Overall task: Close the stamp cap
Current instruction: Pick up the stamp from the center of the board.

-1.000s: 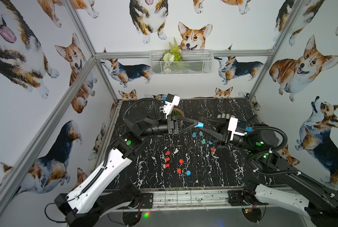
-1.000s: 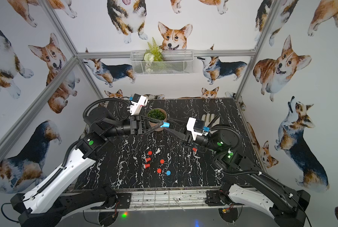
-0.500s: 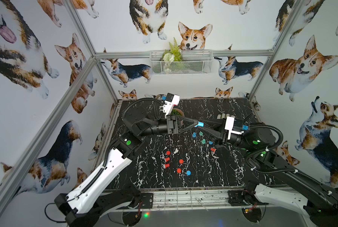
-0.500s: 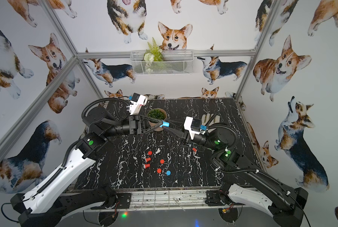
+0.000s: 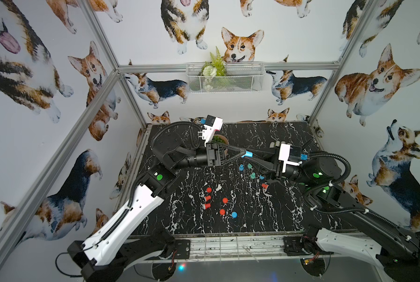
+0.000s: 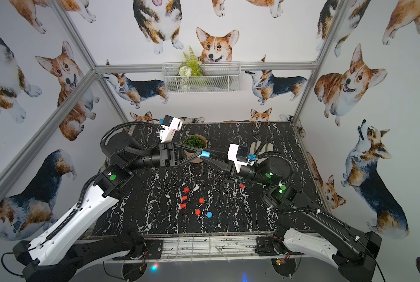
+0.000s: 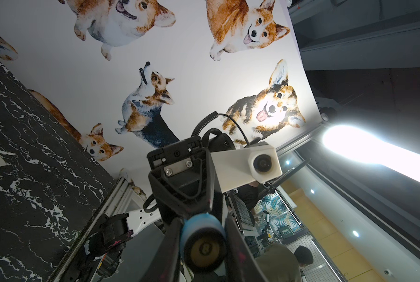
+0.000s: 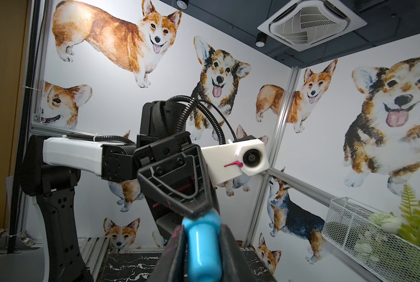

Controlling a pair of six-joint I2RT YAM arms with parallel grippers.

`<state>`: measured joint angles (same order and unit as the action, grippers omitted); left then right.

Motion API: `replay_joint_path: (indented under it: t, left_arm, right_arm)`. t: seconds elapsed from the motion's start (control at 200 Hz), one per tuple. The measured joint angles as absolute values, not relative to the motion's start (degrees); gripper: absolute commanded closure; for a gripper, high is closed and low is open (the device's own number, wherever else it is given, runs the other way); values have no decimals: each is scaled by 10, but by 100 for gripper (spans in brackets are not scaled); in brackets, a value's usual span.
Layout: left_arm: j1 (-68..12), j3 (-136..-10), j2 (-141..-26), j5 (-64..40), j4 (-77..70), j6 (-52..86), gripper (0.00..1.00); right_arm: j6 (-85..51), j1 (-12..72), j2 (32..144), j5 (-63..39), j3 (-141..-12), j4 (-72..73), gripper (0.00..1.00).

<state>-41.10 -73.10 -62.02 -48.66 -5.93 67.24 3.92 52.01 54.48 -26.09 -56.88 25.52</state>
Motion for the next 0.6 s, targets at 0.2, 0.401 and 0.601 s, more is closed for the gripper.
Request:
replay_joint_path:
  t: [0.2,0.401,0.601]
  left_arm:
    - [-410,-728,-618,-487,-65,674,84]
    - [-410,-729,-616,-485,-63,667,79]
    - [-391,-744,-607,-461,22,616,54]
  right_arm:
    - [31,520,547,-262,-570,259,83]
    - [28,520,547,-261,-570,263,93]
    - [17,521,540,-230,-570,227,99]
